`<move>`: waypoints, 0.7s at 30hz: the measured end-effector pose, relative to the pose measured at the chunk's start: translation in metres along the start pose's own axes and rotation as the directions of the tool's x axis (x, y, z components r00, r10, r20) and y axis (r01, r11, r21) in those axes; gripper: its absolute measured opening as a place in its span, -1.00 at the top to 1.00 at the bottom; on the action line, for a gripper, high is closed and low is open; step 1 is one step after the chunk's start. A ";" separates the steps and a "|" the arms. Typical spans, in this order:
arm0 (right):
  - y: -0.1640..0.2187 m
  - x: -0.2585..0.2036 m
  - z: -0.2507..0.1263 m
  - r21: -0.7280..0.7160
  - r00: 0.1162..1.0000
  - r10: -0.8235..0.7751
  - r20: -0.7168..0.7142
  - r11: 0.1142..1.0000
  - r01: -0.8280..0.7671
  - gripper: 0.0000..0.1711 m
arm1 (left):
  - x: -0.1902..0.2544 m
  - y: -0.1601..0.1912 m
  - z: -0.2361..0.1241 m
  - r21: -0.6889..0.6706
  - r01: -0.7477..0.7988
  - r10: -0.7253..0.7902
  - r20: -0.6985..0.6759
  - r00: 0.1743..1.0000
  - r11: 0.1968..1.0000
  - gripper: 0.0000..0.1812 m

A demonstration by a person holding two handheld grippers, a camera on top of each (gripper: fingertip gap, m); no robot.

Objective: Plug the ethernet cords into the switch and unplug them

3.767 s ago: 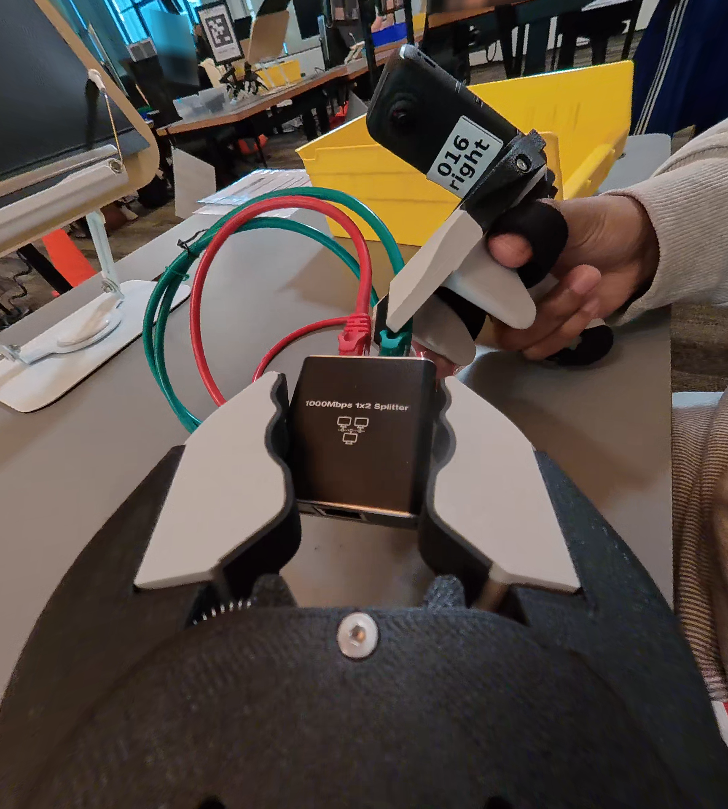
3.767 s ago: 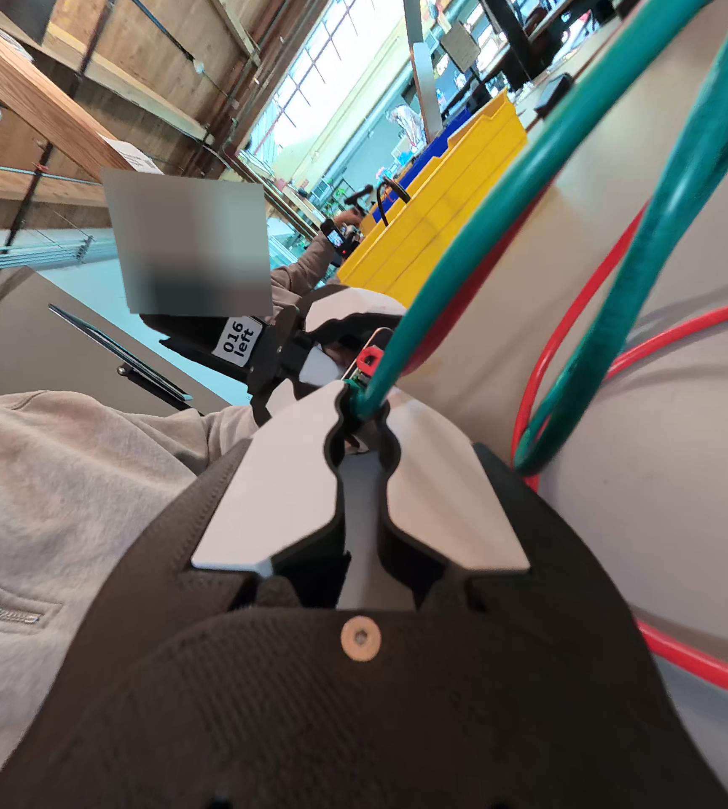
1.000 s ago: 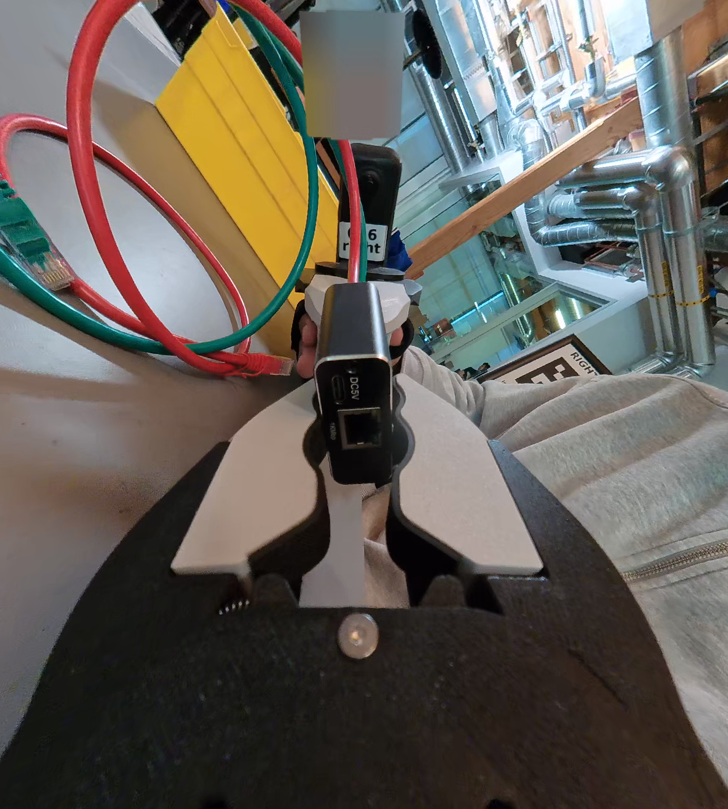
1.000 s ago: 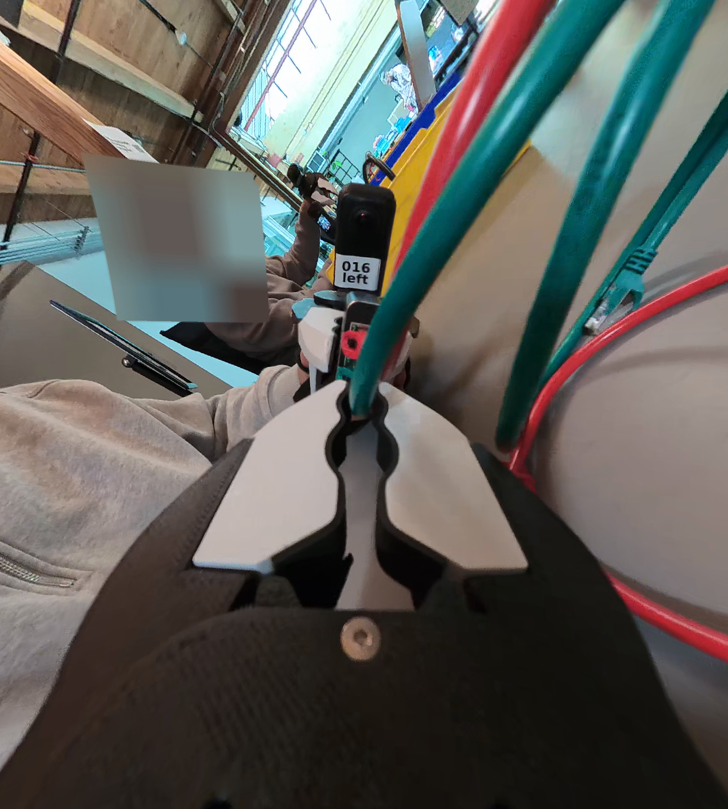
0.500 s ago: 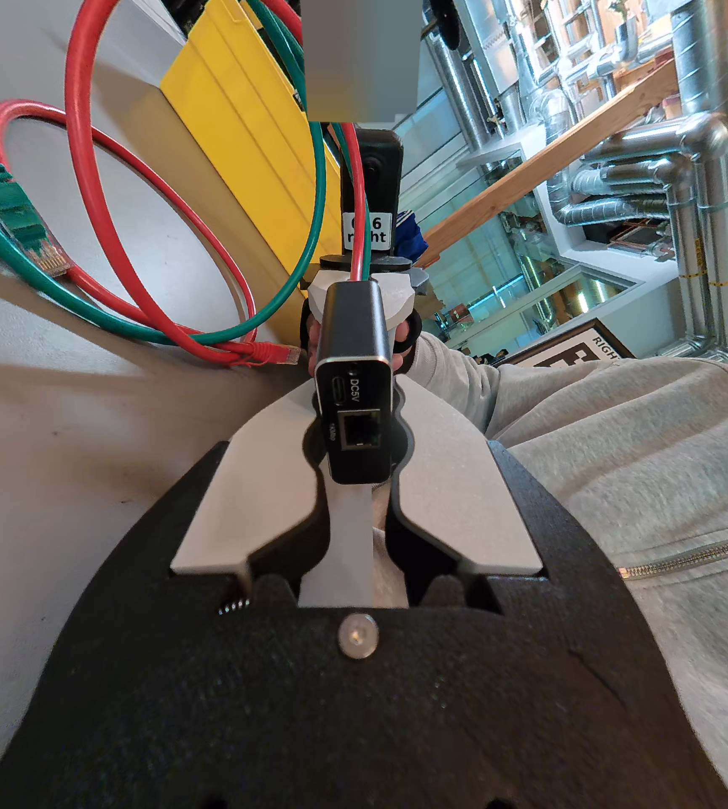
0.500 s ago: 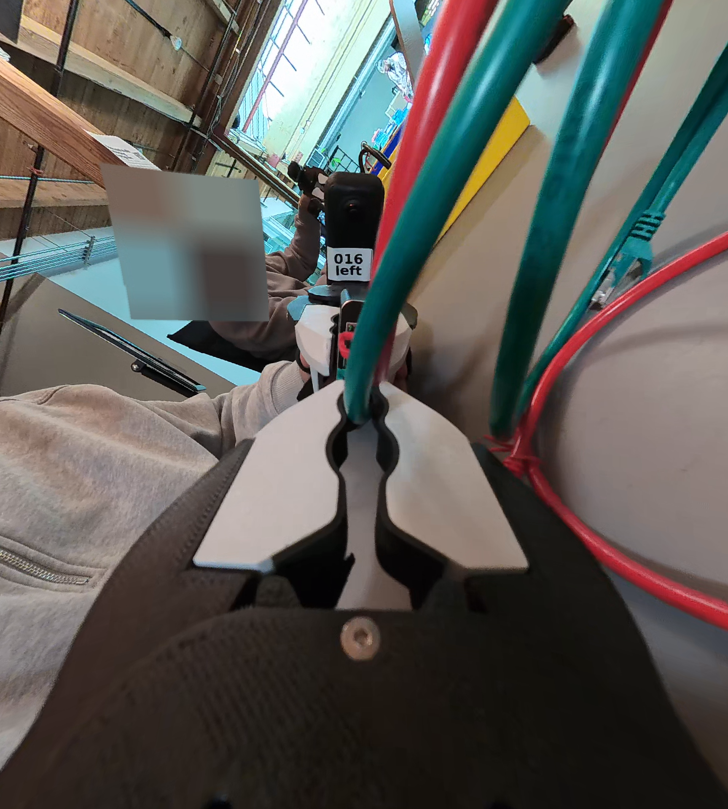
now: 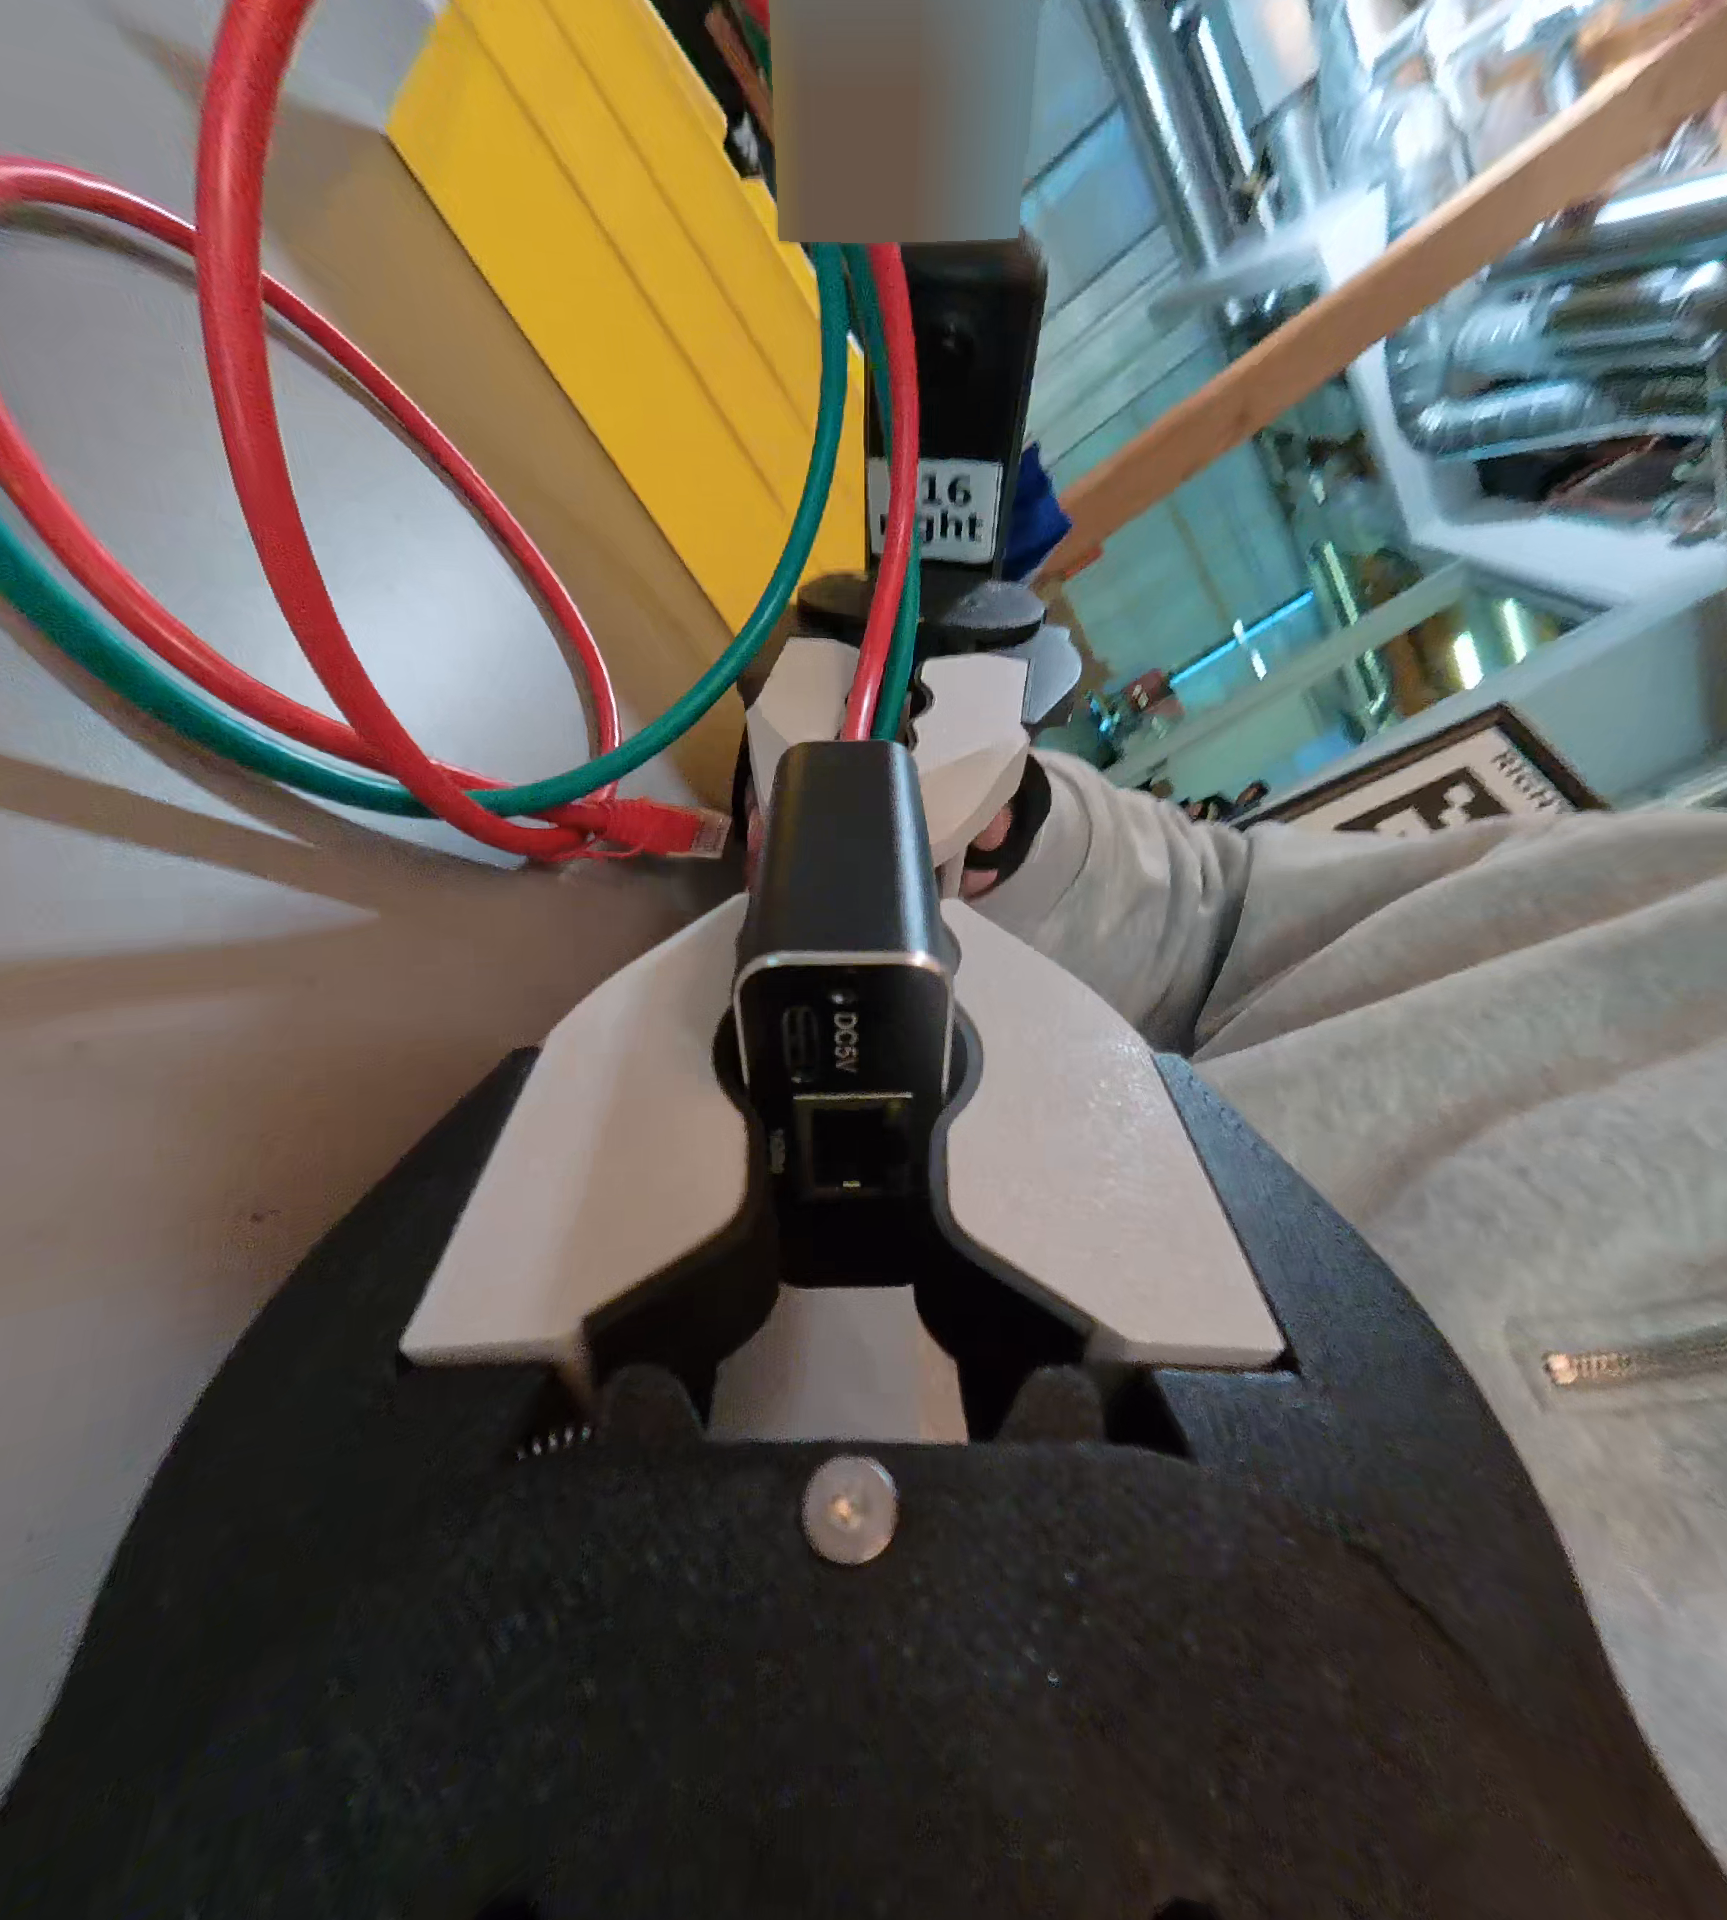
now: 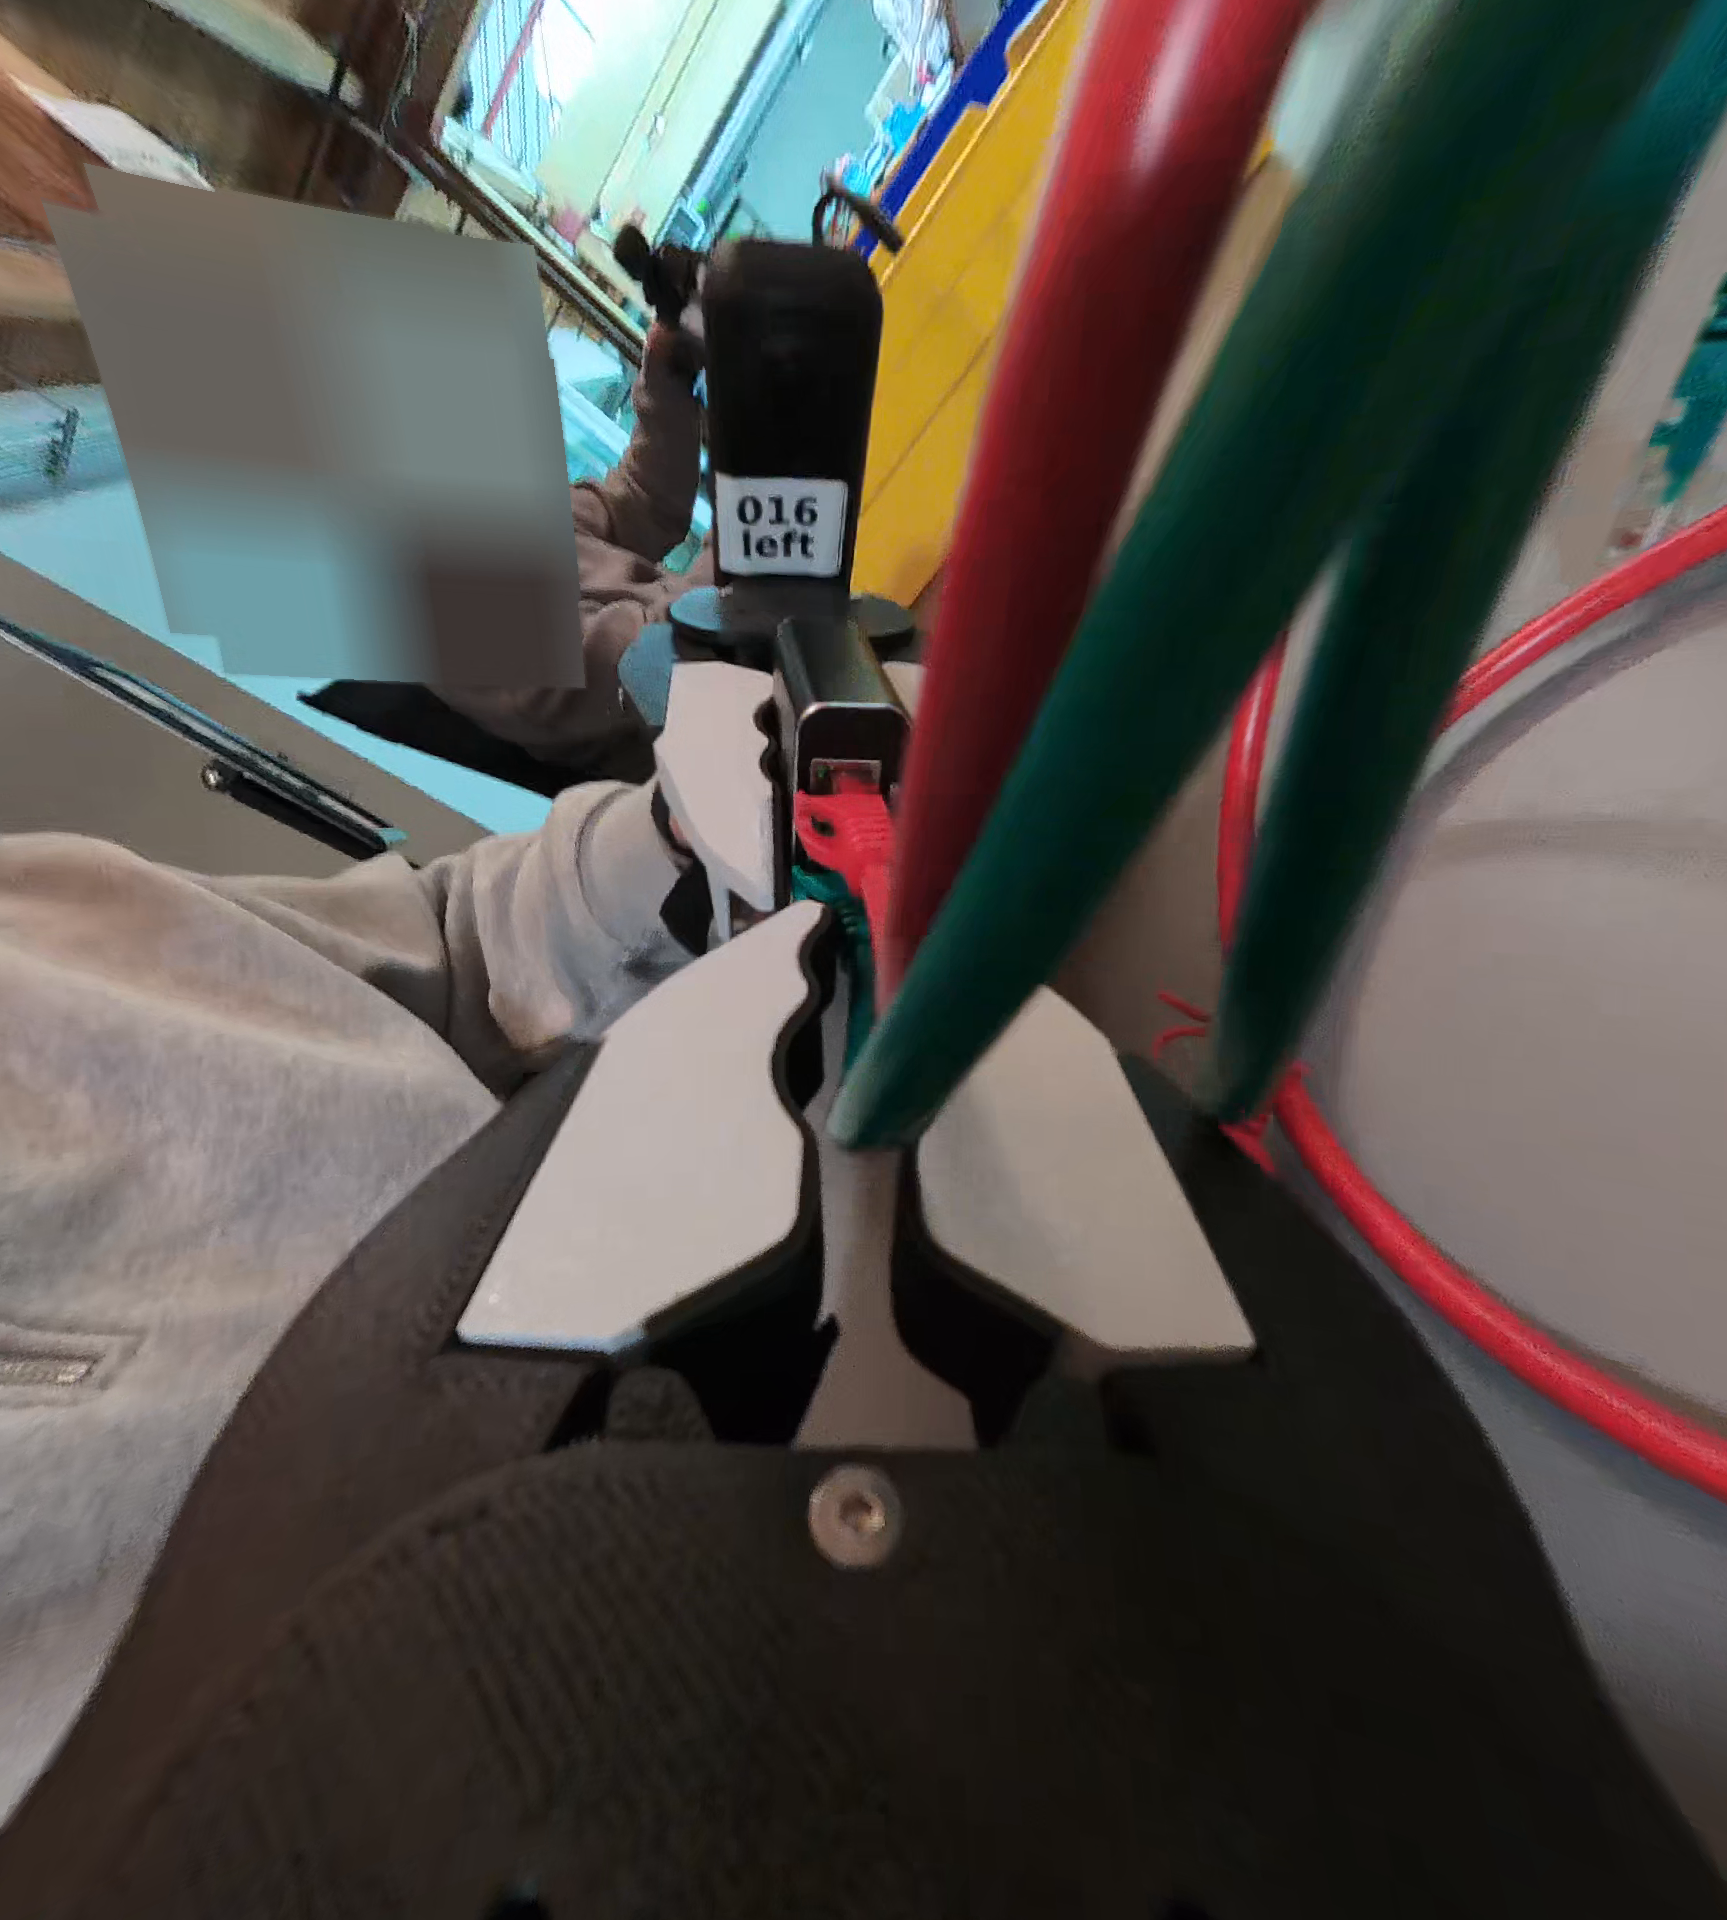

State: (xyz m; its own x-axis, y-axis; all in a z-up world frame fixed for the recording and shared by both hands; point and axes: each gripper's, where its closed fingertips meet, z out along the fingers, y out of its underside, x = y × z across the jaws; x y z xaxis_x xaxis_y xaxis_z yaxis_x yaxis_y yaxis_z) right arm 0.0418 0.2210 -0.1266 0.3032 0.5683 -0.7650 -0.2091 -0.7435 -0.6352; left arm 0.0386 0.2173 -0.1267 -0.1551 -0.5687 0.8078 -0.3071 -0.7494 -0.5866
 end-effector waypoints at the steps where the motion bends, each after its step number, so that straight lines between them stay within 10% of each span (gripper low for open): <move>1: -0.003 0.001 0.000 0.014 1.000 0.014 0.002 1.000 -0.014 0.90 | -0.001 -0.003 0.000 0.013 0.012 -0.012 -0.007 1.000 1.000 0.73; 21: -0.017 0.005 -0.011 0.082 1.000 0.003 0.011 0.997 -0.004 0.90 | -0.005 -0.018 -0.025 0.066 0.061 -0.057 -0.062 0.996 0.996 0.70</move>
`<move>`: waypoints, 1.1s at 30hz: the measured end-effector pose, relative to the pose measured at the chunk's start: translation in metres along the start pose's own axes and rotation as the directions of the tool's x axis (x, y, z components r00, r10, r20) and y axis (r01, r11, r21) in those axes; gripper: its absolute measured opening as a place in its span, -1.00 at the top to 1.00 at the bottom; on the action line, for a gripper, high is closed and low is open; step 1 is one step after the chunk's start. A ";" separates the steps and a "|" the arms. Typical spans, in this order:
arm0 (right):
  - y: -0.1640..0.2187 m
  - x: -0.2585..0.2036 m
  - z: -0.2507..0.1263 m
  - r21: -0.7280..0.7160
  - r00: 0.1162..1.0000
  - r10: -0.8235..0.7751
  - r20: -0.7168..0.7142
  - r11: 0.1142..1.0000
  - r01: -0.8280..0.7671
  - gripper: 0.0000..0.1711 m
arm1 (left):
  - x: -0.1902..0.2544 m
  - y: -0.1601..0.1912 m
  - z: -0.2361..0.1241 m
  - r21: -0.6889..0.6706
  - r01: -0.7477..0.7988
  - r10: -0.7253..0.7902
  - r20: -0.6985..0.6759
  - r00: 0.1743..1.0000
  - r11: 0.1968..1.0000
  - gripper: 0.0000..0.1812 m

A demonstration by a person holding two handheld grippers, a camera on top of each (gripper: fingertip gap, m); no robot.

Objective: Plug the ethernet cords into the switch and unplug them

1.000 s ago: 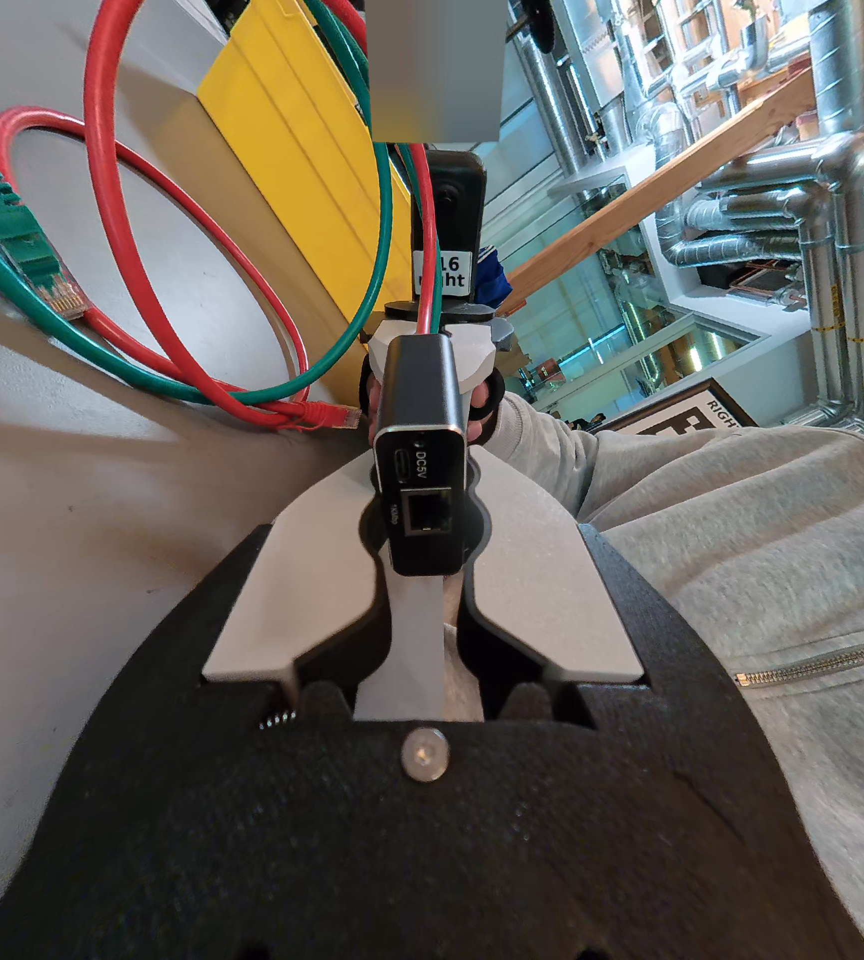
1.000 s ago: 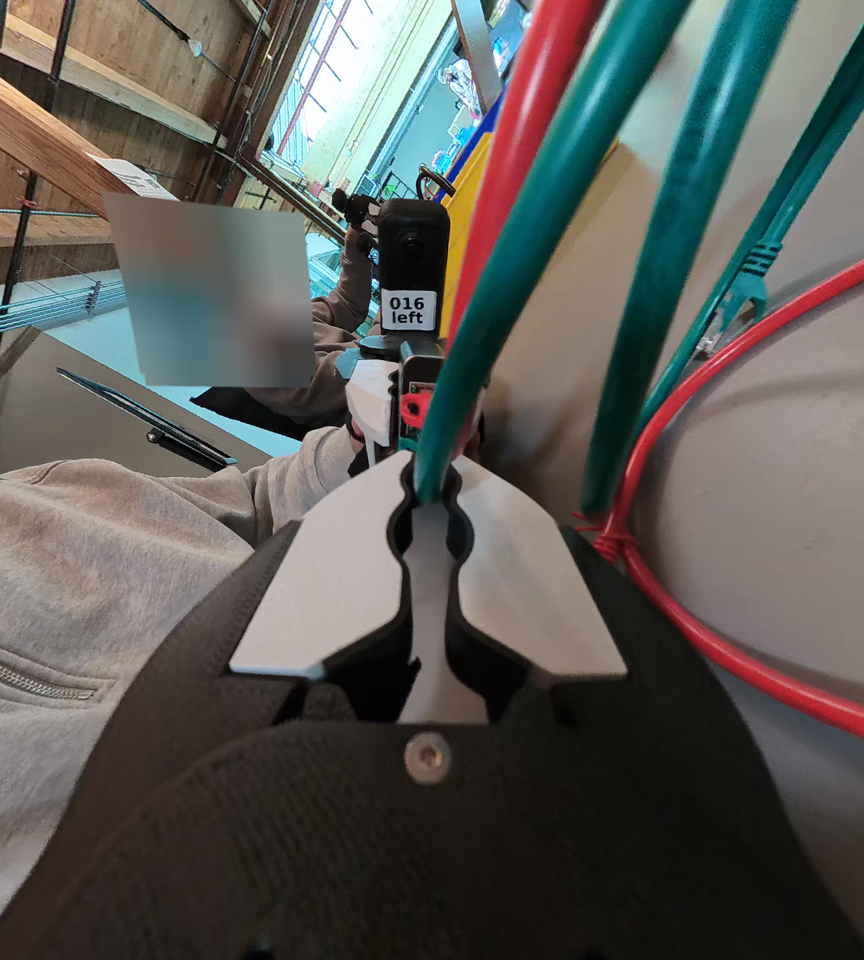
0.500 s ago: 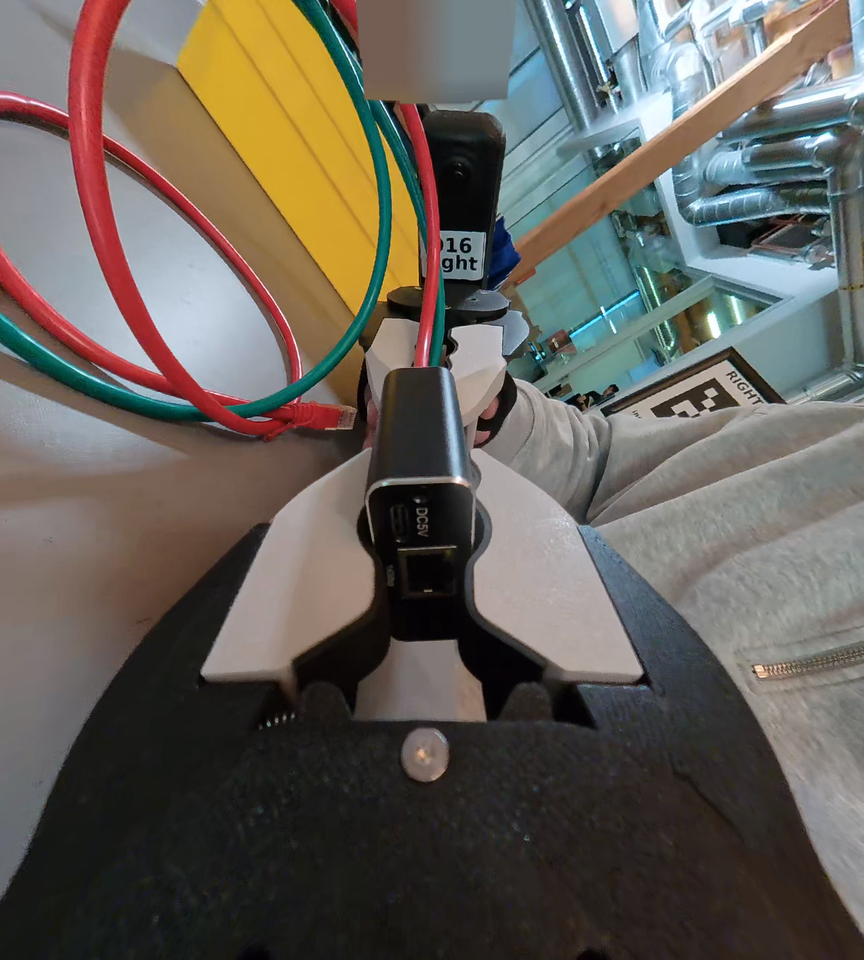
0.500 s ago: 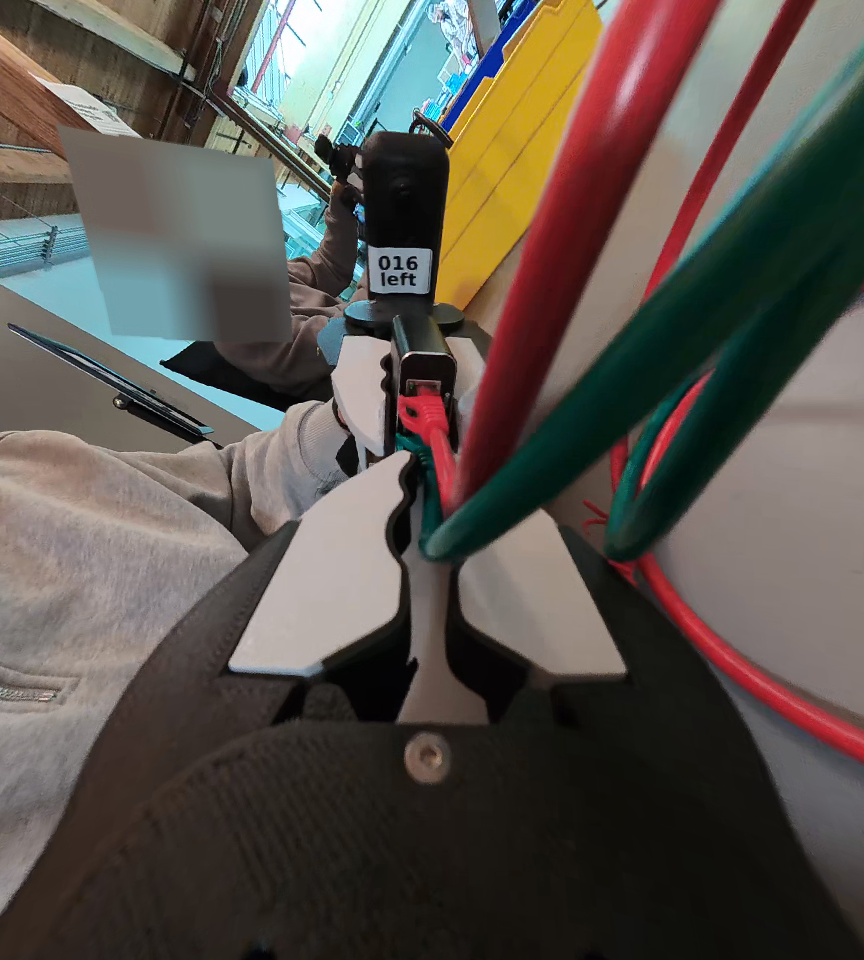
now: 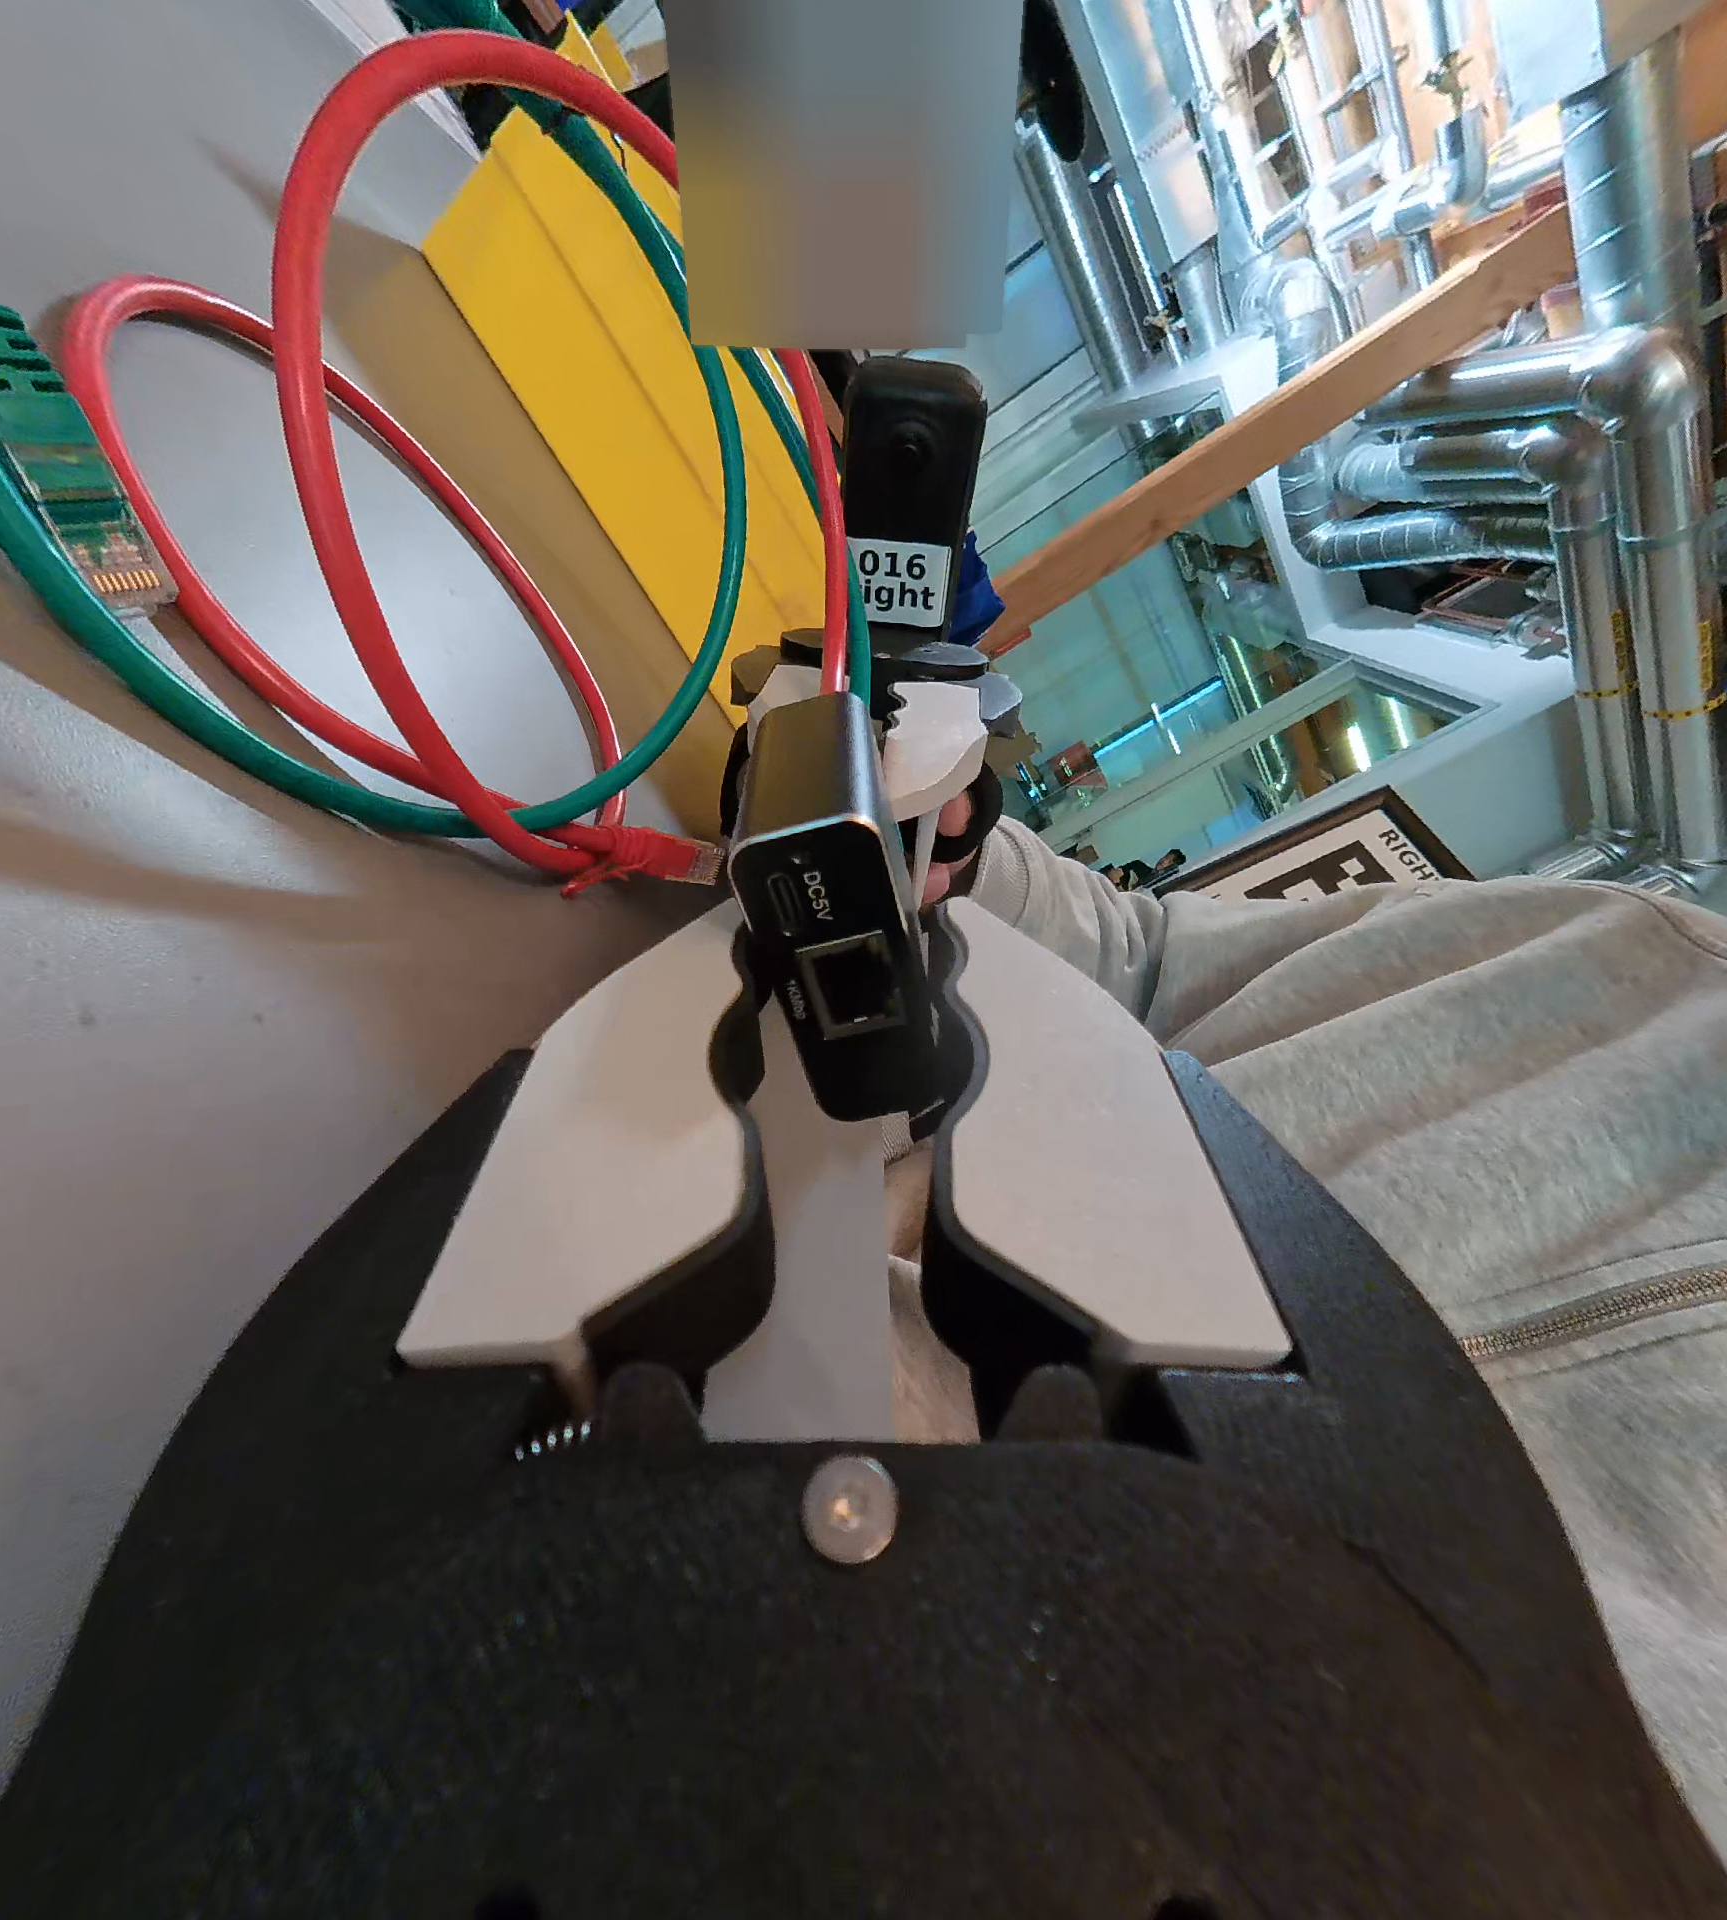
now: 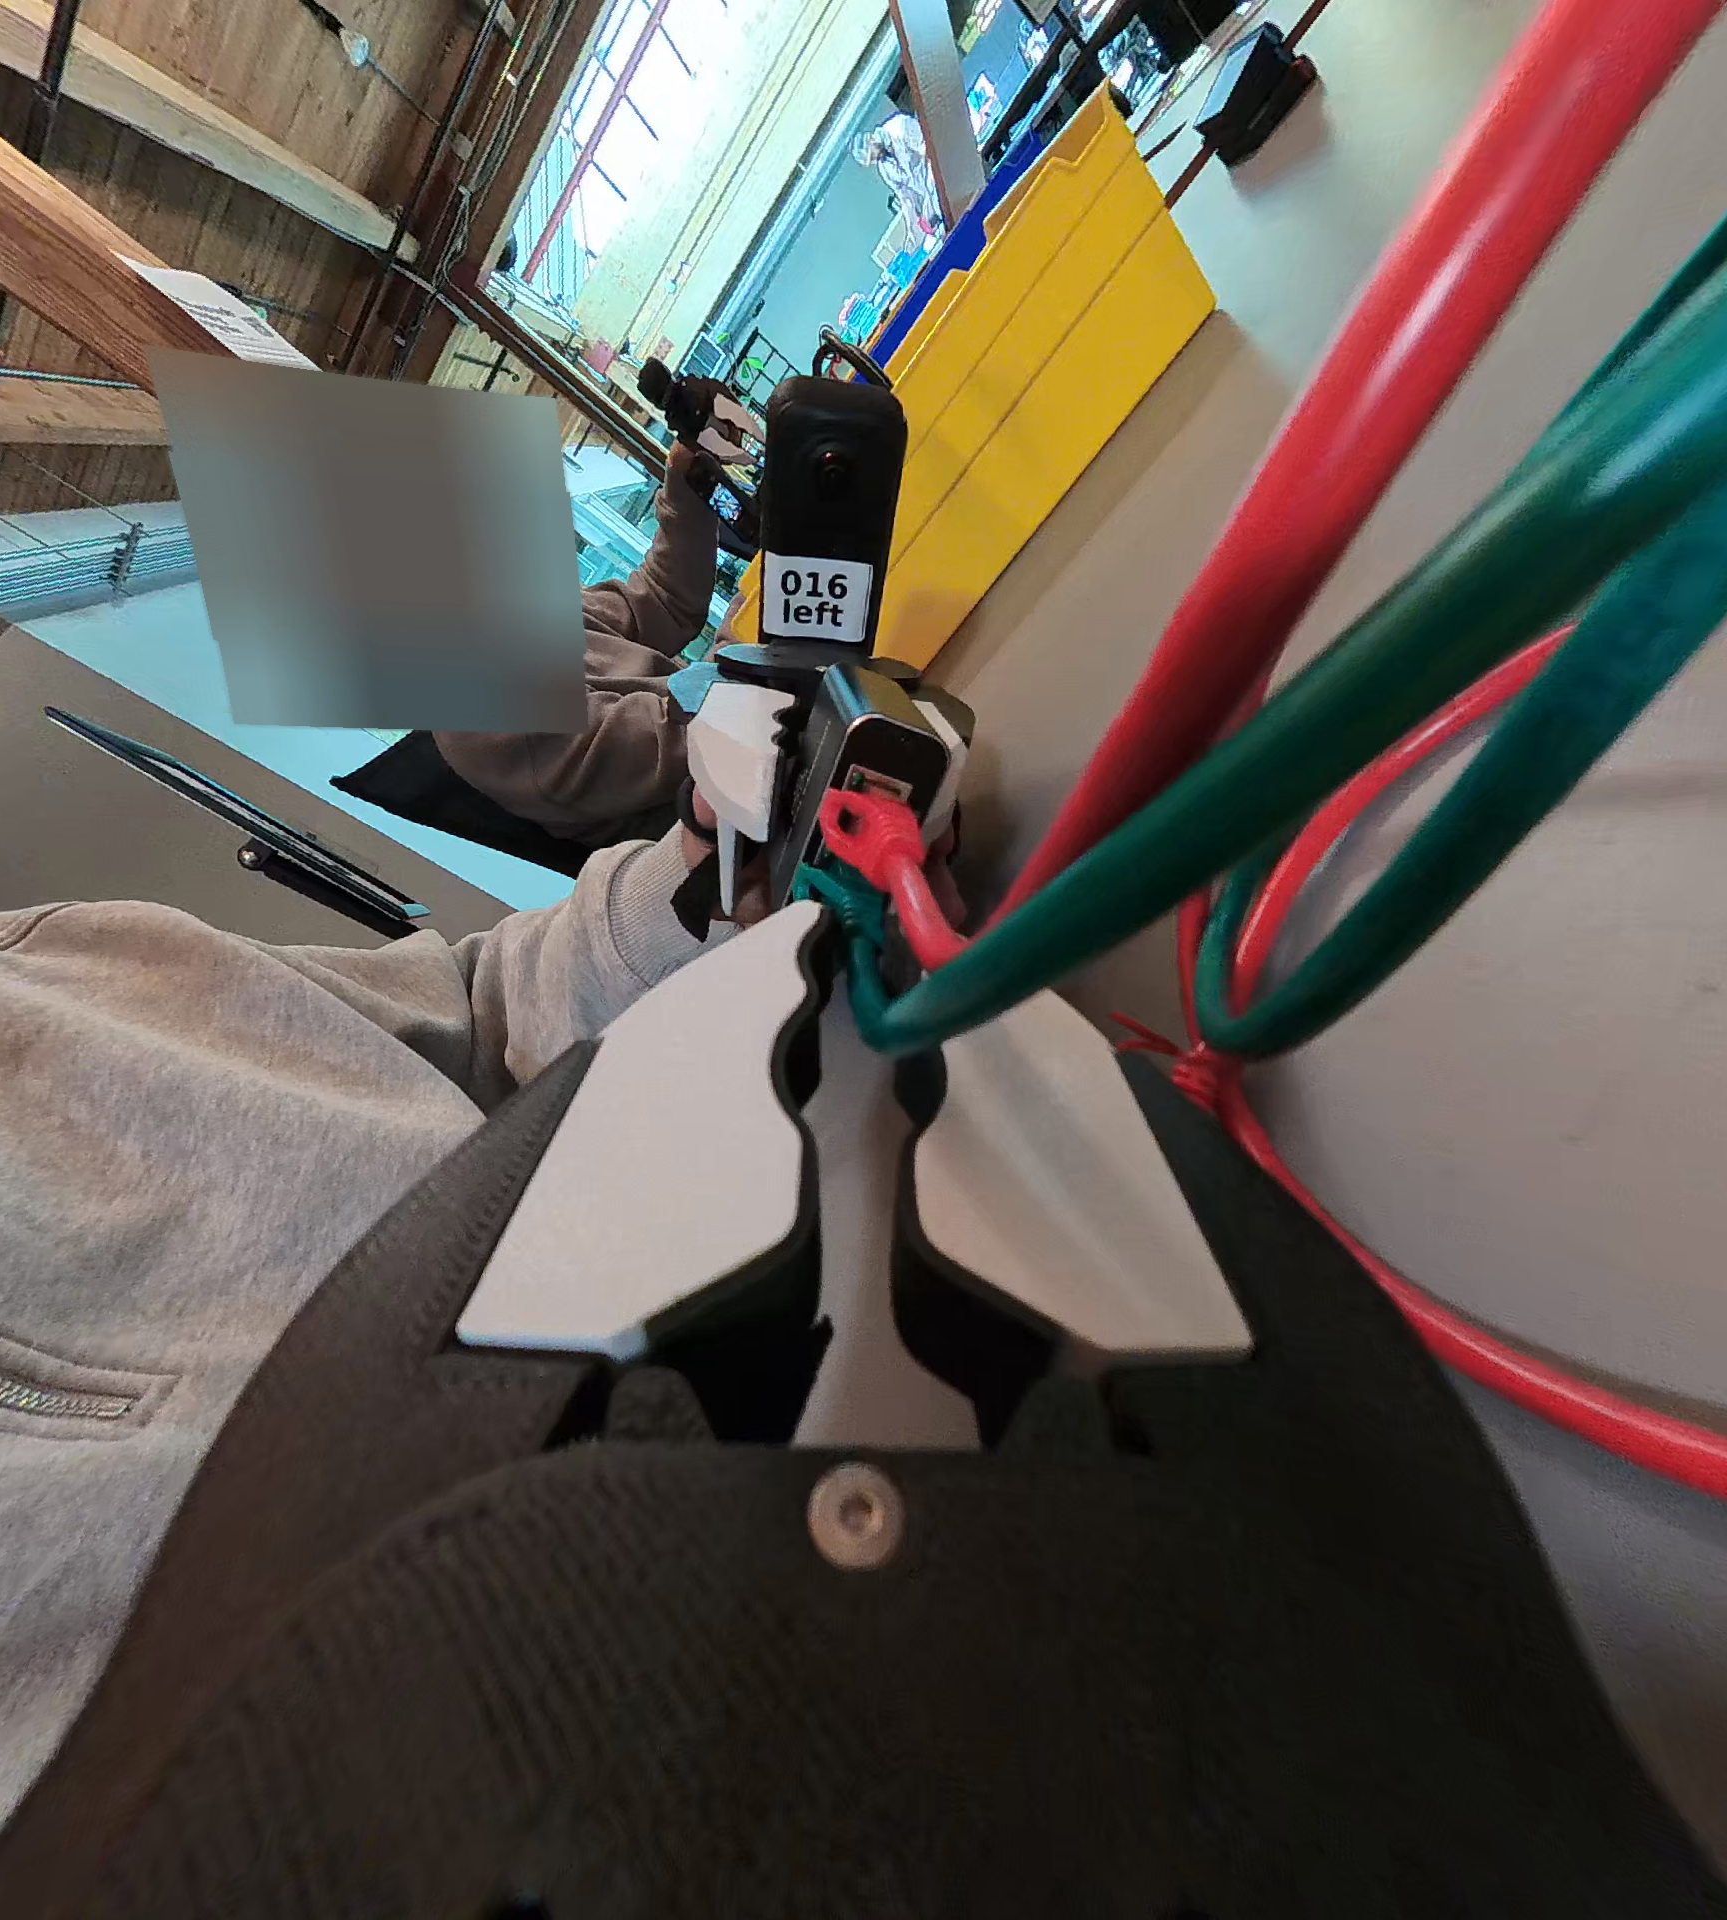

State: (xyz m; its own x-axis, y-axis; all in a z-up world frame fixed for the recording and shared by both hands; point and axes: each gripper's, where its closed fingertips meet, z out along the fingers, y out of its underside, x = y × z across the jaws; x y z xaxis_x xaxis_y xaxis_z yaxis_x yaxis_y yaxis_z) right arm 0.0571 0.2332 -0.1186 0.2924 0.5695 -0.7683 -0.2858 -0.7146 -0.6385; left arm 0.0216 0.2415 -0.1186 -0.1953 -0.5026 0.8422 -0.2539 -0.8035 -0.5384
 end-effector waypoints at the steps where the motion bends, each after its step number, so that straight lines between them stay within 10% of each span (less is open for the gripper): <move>1: 0.000 0.000 0.000 0.001 1.000 0.001 0.001 1.000 -0.001 0.90 | 0.000 0.000 0.000 -0.001 0.002 -0.002 -0.001 1.000 1.000 0.70; 17: -0.002 -0.002 0.000 0.011 1.000 -0.003 0.017 1.000 0.002 0.90 | 0.001 -0.001 -0.001 0.011 0.035 -0.035 -0.025 0.999 0.999 0.70; 25: 0.008 -0.007 0.004 -0.057 0.999 -0.043 0.033 0.997 0.045 0.88 | -0.005 -0.012 -0.007 0.092 0.048 -0.048 -0.001 0.999 0.995 0.37; 33: -0.005 -0.003 -0.001 0.009 0.993 -0.112 -0.024 0.994 0.113 0.89 | -0.003 0.005 0.000 -0.034 0.046 -0.046 -0.002 0.999 0.998 0.74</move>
State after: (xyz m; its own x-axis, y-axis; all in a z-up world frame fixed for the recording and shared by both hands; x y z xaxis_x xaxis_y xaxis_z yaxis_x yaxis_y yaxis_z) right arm 0.0587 0.2341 -0.1129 0.3448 0.6361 -0.6902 -0.2592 -0.6422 -0.7214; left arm 0.0210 0.2383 -0.1237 -0.1852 -0.4648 0.8658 -0.2949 -0.8142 -0.5001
